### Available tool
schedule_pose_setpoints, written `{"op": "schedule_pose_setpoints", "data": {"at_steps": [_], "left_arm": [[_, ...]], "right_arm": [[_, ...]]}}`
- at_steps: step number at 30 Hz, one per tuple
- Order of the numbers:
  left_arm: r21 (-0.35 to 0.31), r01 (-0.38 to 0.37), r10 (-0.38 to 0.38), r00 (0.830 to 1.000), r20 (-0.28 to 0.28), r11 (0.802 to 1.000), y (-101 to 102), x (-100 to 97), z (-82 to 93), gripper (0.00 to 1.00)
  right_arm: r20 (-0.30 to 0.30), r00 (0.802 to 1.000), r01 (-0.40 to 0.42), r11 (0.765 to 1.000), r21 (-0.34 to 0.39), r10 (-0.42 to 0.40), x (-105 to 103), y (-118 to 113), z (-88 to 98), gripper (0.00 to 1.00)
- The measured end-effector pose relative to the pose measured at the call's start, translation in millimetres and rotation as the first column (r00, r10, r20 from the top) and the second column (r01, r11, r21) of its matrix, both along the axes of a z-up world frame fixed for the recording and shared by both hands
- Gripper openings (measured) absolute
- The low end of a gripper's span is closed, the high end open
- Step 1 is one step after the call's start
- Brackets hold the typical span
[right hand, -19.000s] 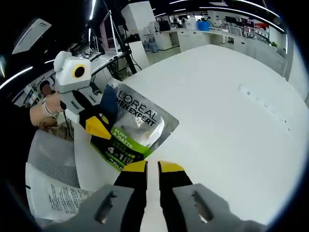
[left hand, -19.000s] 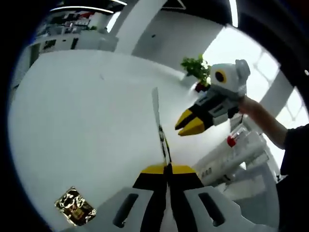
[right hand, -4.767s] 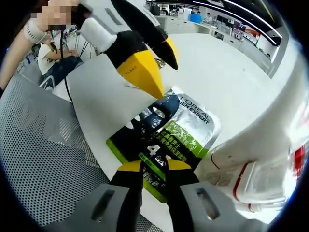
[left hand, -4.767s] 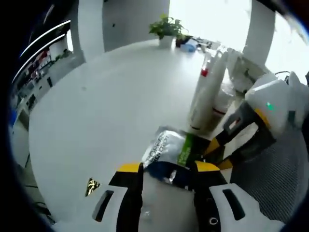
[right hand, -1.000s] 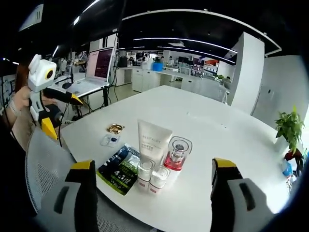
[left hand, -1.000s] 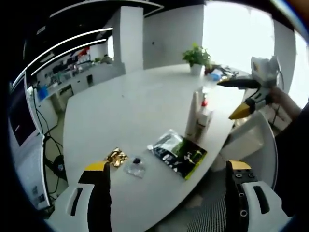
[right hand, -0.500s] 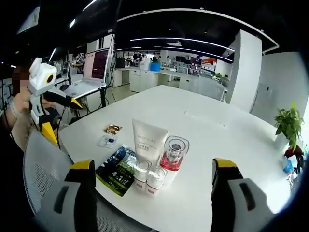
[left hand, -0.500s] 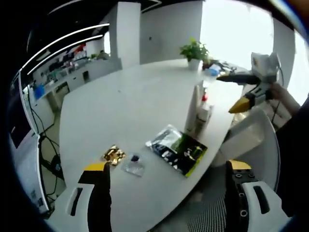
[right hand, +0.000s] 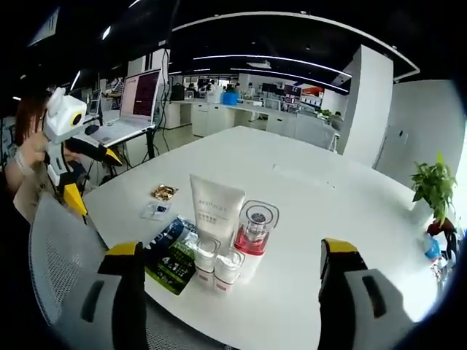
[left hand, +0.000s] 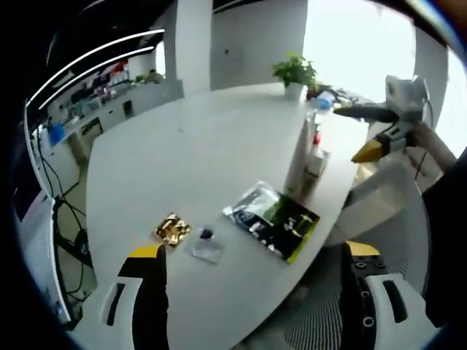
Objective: Arrange the skincare products in the storage area until every visible bottle or jar stands upright without overlapping.
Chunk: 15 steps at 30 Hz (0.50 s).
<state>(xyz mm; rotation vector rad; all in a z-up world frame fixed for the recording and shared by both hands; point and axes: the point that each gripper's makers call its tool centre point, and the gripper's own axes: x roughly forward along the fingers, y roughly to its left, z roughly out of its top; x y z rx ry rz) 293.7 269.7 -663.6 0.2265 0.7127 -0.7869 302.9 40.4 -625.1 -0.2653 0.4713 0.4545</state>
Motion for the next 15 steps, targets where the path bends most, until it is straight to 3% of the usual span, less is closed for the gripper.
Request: {"op": "schedule_pose_setpoints", "data": {"at_steps": [5, 15], "left_arm": [[0.038, 0.015, -0.014, 1.000, -0.008, 0.999, 8, 2.0, -8.0, 0.96], [0.029, 0.000, 0.000, 1.000, -0.023, 1.000, 18, 11.3, -18.8, 0.85]], "right_arm": [[-0.005, 1.000, -0.001, 1.000, -0.015, 0.000, -1, -2, -0.7, 1.00], [0.010, 1.000, -0.008, 1.000, -0.028, 0.009, -1, -2, 1.3, 1.00]]}}
